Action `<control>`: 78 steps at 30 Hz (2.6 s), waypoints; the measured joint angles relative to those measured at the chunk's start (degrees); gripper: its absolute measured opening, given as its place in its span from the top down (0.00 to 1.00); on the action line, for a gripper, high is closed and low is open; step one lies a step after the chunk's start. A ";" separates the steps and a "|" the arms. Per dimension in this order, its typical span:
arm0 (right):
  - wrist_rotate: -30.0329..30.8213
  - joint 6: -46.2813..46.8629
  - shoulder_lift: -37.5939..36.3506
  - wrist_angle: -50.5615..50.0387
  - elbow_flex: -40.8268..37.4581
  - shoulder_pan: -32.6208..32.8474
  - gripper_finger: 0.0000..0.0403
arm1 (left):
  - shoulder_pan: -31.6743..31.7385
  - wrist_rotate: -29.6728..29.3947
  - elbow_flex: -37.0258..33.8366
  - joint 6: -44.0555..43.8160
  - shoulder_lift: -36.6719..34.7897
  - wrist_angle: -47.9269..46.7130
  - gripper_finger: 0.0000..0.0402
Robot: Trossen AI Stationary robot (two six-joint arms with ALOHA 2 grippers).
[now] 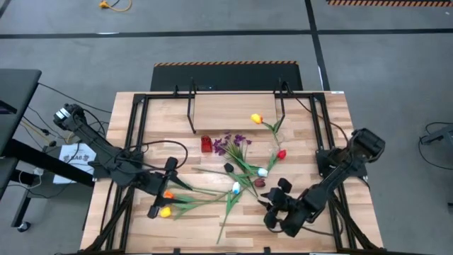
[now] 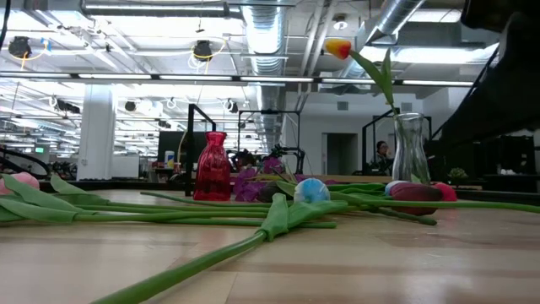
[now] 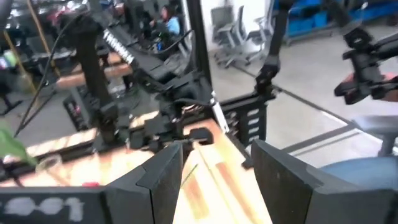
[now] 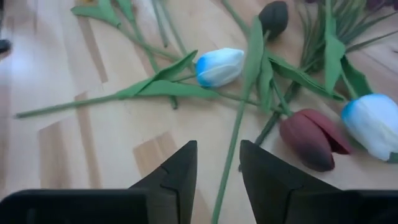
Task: Pick and place flowers into a vace then onto a shelf
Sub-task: Put the right black flower into the transparent vase
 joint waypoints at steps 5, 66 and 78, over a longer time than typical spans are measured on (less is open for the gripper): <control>3.39 1.07 3.78 3.14 -0.01 -0.07 0.72 | -0.55 4.18 0.00 -3.32 0.04 -3.32 0.55; -15.27 -19.55 5.39 6.47 0.63 -6.53 0.72 | -5.70 0.11 0.00 -8.59 2.75 -6.61 0.55; -13.97 -17.53 5.33 -7.85 4.08 -7.53 0.72 | -5.70 0.13 0.00 -8.52 2.75 -6.66 0.55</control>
